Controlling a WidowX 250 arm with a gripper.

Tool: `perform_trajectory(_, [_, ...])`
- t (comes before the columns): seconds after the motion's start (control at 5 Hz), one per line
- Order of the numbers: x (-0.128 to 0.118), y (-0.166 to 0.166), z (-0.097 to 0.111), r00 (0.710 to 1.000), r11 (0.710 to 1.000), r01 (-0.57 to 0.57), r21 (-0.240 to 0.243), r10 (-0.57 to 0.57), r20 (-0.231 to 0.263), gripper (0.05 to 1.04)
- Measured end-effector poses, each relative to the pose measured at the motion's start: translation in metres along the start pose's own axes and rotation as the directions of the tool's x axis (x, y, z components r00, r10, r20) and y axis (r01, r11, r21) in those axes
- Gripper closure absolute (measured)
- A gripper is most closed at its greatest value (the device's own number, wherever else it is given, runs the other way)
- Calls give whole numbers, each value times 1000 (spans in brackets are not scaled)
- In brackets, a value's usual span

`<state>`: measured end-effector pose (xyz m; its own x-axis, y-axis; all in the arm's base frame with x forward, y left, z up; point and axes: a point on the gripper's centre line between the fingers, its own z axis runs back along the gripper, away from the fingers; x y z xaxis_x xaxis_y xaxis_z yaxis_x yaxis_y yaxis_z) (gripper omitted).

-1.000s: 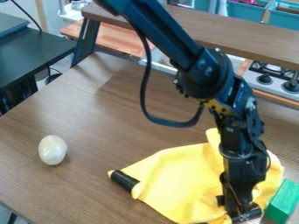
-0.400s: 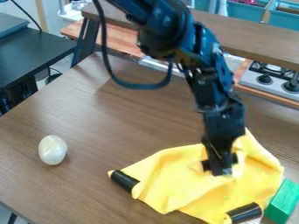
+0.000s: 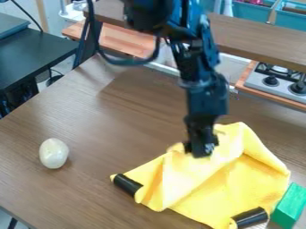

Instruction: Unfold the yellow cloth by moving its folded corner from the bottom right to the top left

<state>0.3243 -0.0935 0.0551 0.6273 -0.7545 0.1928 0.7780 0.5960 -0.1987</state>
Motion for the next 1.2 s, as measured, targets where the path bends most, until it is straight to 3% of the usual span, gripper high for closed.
perform_trajectory(0.4, [0,22,33,995,1000,0,23,2,-104,1010])
perform_trajectory(0.8, [1,40,29,981,999,-37,-3,36,-191,1010])
perform_trajectory(1.0, [0,51,34,971,998,-57,10,58,-234,1010])
perform_trajectory(1.2, [-2,57,39,963,997,-62,53,73,-258,1010])
